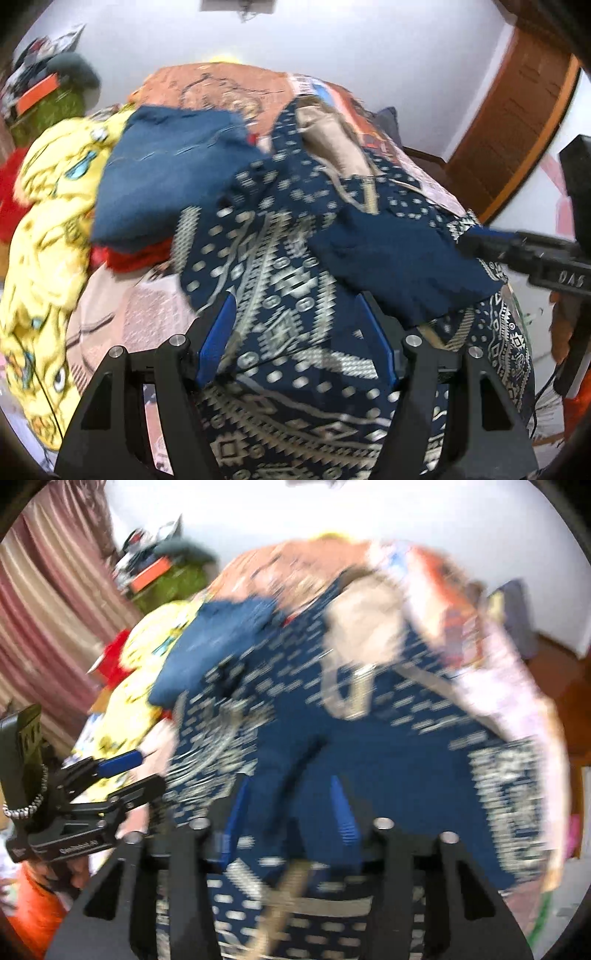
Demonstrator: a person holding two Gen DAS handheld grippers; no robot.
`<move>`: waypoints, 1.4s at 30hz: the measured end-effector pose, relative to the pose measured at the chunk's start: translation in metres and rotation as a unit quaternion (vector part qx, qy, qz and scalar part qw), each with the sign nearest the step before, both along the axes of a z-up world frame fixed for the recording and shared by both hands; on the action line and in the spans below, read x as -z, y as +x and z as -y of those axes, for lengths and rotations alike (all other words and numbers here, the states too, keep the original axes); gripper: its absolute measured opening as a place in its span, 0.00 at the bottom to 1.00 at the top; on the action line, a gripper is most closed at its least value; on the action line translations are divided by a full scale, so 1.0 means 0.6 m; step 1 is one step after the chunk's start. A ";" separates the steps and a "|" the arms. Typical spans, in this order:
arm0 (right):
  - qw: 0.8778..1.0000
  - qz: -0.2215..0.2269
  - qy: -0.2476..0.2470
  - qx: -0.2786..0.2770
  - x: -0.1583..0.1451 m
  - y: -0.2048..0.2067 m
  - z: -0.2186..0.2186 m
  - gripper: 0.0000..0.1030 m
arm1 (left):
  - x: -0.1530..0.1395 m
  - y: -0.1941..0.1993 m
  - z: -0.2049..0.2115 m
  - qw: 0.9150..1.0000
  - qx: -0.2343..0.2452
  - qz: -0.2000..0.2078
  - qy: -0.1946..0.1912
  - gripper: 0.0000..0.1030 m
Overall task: Fold large clothes
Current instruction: 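Grasp the hoodie's patterned side edge with the left gripper while the right gripper lifts the hem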
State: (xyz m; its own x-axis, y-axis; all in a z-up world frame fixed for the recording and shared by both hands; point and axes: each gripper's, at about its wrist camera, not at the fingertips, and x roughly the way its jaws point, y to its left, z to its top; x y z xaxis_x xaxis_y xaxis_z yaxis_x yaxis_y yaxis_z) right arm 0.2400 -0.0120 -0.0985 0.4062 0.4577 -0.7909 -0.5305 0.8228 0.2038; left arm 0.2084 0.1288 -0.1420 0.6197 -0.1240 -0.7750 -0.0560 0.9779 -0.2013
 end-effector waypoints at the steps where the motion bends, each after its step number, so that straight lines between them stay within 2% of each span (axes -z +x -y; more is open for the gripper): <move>1: 1.000 0.017 -0.007 0.016 -0.008 0.002 0.027 0.46 | -0.003 0.010 0.016 1.000 0.011 0.001 0.007 0.64; 8: 0.992 0.033 -0.035 0.118 -0.002 0.034 0.166 0.46 | 0.003 0.074 0.100 0.997 0.069 -0.013 0.027 0.64; 11: 0.987 0.014 -0.038 0.156 0.016 0.041 0.227 0.46 | 0.027 0.104 0.126 0.996 0.081 -0.035 0.028 0.64; 17: 0.978 -0.037 -0.041 0.199 0.074 0.049 0.293 0.46 | 0.085 0.147 0.149 0.993 0.076 -0.081 0.046 0.64; 20: 0.976 -0.051 -0.043 0.207 0.093 0.052 0.307 0.46 | 0.104 0.156 0.151 0.993 0.062 -0.082 0.066 0.64; 23: 0.976 -0.060 -0.039 0.206 0.103 0.053 0.314 0.46 | 0.105 0.159 0.148 0.992 0.053 -0.073 0.088 0.52; 25: 0.976 -0.065 -0.036 0.203 0.107 0.055 0.311 0.46 | 0.102 0.161 0.143 0.991 0.052 -0.072 0.100 0.33; 27: 0.977 -0.066 -0.036 0.199 0.109 0.057 0.309 0.46 | 0.094 0.162 0.133 0.991 0.055 -0.067 0.102 0.18; 31: 0.979 -0.054 -0.042 0.191 0.106 0.057 0.295 0.46 | 0.057 0.144 0.103 0.995 0.059 -0.028 0.076 0.13; 36: 0.982 -0.052 -0.052 0.175 0.113 0.062 0.278 0.46 | 0.001 0.105 0.054 0.997 0.046 0.033 0.046 0.13; 39: 0.983 -0.051 -0.059 0.166 0.118 0.060 0.268 0.46 | -0.007 0.091 0.036 0.998 0.041 0.039 0.033 0.13; 42: 0.985 -0.059 -0.056 0.150 0.124 0.059 0.256 0.46 | 0.012 0.082 0.016 0.999 0.024 0.025 0.038 0.13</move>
State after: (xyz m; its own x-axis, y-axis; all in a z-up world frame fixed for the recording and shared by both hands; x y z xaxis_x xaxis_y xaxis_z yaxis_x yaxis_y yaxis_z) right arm 0.2753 -0.1655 -0.1727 0.4117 0.2372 -0.8799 -0.2371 0.9602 0.1479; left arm 0.2579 0.1190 -0.1494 0.6526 -0.0970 -0.7515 0.0004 0.9918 -0.1276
